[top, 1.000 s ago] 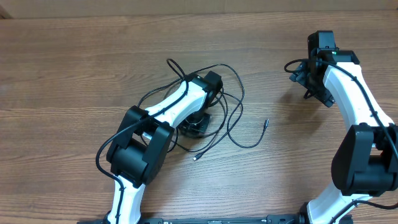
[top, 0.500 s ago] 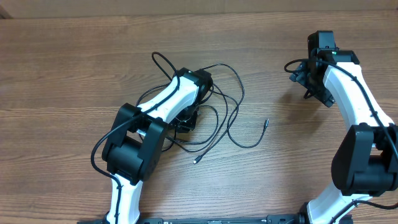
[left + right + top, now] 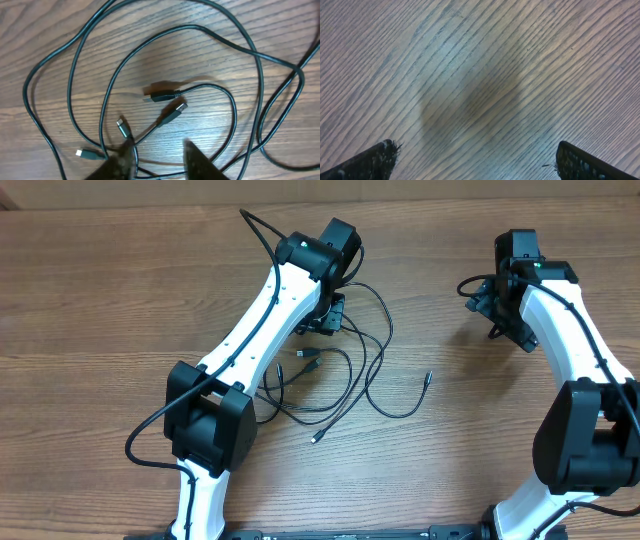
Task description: Untangle cables
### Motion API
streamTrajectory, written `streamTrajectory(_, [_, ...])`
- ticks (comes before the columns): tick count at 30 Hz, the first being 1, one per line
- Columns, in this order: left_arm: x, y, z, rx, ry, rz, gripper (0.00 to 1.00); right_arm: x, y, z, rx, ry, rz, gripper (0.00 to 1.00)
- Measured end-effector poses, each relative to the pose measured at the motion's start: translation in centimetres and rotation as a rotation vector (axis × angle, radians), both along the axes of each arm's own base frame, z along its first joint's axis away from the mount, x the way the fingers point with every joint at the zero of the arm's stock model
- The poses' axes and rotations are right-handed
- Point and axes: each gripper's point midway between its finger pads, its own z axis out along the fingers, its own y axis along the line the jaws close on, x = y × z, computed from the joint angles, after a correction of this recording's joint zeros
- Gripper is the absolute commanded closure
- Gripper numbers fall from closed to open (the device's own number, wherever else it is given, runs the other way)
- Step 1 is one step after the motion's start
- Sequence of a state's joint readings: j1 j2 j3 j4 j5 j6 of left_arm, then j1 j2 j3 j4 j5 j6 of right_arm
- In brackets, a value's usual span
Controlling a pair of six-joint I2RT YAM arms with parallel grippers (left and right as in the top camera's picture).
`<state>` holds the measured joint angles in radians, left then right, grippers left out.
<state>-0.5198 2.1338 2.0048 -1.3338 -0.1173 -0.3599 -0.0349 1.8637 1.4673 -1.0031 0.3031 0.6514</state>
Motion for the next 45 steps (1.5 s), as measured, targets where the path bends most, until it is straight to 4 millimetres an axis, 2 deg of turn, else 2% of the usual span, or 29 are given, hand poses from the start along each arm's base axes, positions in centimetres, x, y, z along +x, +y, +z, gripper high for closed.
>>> streamTrajectory(2, [0.1,-0.1,0.0,-0.005,-0.003,0.005,0.93,0.0,0.0,0.0,0.000,0.000,0.001,0.00])
streamTrajectory(3, [0.2,-0.1,0.0,-0.006,-0.006,0.000,0.96,0.0,0.0,0.0,0.000,-0.001,0.000,0.00])
streamTrajectory(7, [0.3,-0.4,-0.9,-0.016,-0.007,0.003,0.92,0.0,0.0,0.0,0.000,0.000,0.000,0.00])
streamTrajectory(8, [0.3,-0.4,-1.2,-0.019,-0.007,0.003,0.85,0.0,0.0,0.0,0.000,0.000,0.000,0.00])
streamTrajectory(9, [0.4,-0.6,-1.6,-0.025,-0.010,0.003,0.71,0.0,0.0,0.0,0.000,0.000,0.000,0.00])
streamTrajectory(10, [0.7,-0.8,-2.0,-0.035,-0.020,0.003,0.62,0.0,0.0,0.0,0.000,0.000,0.000,0.00])
streamTrajectory(11, [0.9,-1.0,-2.4,-0.043,-0.030,0.002,0.58,0.0,0.0,0.0,0.000,0.000,0.001,0.00])
streamTrajectory(12, [1.2,-1.2,-2.9,-0.053,-0.042,0.001,0.48,0.0,0.0,0.0,0.000,0.000,0.000,0.00])
streamTrajectory(16, [2.3,-1.9,-4.1,-0.083,-0.089,0.000,0.32,0.0,0.0,0.0,0.000,0.000,0.000,0.00])
streamTrajectory(18, [2.7,-1.9,-4.5,-0.082,-0.107,0.000,0.28,0.0,0.0,0.0,0.000,0.000,0.000,0.00])
streamTrajectory(21, [3.2,-1.6,-4.9,-0.057,-0.135,-0.013,0.16,0.0,0.0,0.0,0.000,0.000,0.000,0.00])
streamTrajectory(23, [3.3,-1.1,-5.0,-0.025,-0.145,-0.038,0.00,0.0,0.0,0.0,0.000,0.000,0.000,0.00])
streamTrajectory(25, [3.4,-0.8,-5.1,-0.002,-0.147,-0.062,0.00,0.0,0.0,0.0,0.000,0.000,0.000,0.00])
streamTrajectory(26, [3.4,-0.7,-5.1,0.007,-0.147,-0.076,0.04,0.0,0.0,0.0,0.000,-0.001,0.001,0.00])
streamTrajectory(27, [3.4,-0.6,-5.1,0.012,-0.148,-0.085,0.09,0.0,0.0,0.0,0.000,0.000,0.001,0.00])
streamTrajectory(29, [3.4,-0.6,-5.0,0.020,-0.150,-0.104,0.28,0.0,0.0,0.0,0.000,0.000,0.000,0.00])
streamTrajectory(32, [3.7,-0.6,-5.0,0.028,-0.158,-0.140,0.38,0.0,0.0,0.0,0.000,0.000,0.000,0.00])
streamTrajectory(36, [3.6,-0.7,-5.0,0.028,-0.154,-0.165,0.40,0.0,0.0,0.0,0.000,0.000,0.001,0.00])
streamTrajectory(39, [3.5,-2.1,-5.1,-0.031,-0.146,-0.230,0.22,0.0,0.0,0.0,0.000,0.000,0.001,0.00])
streamTrajectory(41, [3.7,-3.8,-5.1,-0.102,-0.160,-0.328,0.21,0.0,0.0,0.0,0.000,0.000,0.000,0.00])
streamTrajectory(42, [3.8,-4.3,-5.2,-0.122,-0.166,-0.363,0.24,0.0,0.0,0.0,0.000,0.000,0.000,0.00])
streamTrajectory(44, [3.8,-5.3,-5.6,-0.157,-0.179,-0.441,0.50,0.0,0.0,0.0,0.000,-0.001,0.000,0.00])
streamTrajectory(45, [3.6,-5.5,-6.0,-0.165,-0.178,-0.476,0.58,0.0,0.0,0.0,0.000,0.000,0.000,0.00])
